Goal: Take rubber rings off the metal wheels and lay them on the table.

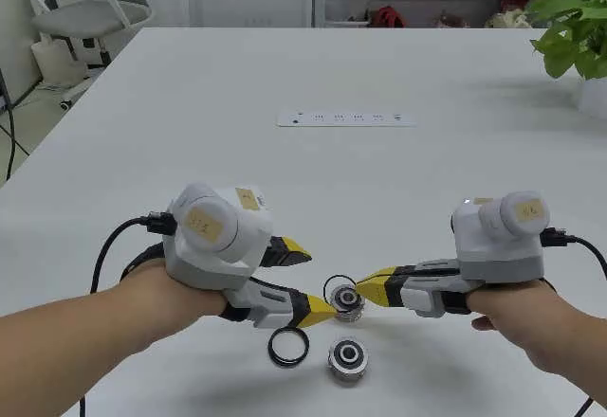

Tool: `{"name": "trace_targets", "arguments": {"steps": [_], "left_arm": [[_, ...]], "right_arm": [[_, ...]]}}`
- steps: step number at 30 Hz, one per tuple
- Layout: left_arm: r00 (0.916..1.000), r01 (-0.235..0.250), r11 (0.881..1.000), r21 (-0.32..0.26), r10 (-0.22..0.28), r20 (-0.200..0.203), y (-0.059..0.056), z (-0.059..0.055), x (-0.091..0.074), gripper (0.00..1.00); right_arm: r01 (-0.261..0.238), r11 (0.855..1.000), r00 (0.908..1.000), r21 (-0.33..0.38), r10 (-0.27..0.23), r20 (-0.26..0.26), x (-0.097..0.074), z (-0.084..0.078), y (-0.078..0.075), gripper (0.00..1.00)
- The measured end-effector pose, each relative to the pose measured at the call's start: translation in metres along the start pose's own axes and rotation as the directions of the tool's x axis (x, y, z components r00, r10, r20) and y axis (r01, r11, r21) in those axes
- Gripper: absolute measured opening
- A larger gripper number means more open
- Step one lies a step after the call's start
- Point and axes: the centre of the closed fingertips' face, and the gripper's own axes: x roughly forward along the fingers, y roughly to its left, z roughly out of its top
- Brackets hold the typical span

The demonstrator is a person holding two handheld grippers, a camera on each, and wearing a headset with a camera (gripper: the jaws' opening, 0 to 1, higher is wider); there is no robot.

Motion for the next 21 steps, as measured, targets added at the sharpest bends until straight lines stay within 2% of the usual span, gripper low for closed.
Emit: {"name": "trace_targets", "arguments": {"steps": [3, 10, 15, 21], "left_arm": [[0.9999, -0.010, 1.000, -0.003, 0.010, 0.008, 0.001, 0.000, -0.007, 0.48], [0.9995, -0.031, 0.999, -0.011, 0.031, 0.001, 0.005, -0.008, -0.020, 0.52], [0.9993, -0.037, 0.999, -0.023, 0.037, 0.011, 0.003, -0.011, -0.029, 0.55], [0.9993, -0.037, 0.999, -0.007, 0.037, -0.002, 0.000, -0.020, -0.040, 0.61]], "right_arm": [[-0.005, 1.000, 1.0000, 0.000, 0.005, 0.001, 0.001, 0.001, 0.002, 0.00], [-0.025, 1.000, 0.9997, -0.005, 0.025, 0.007, 0.002, 0.005, 0.010, 0.00], [-0.030, 1.000, 0.9994, -0.003, 0.030, 0.017, 0.001, 0.008, 0.012, 0.00], [-0.041, 0.999, 0.9989, 0.000, 0.041, 0.024, 0.001, 0.011, 0.017, 0.00]]}}
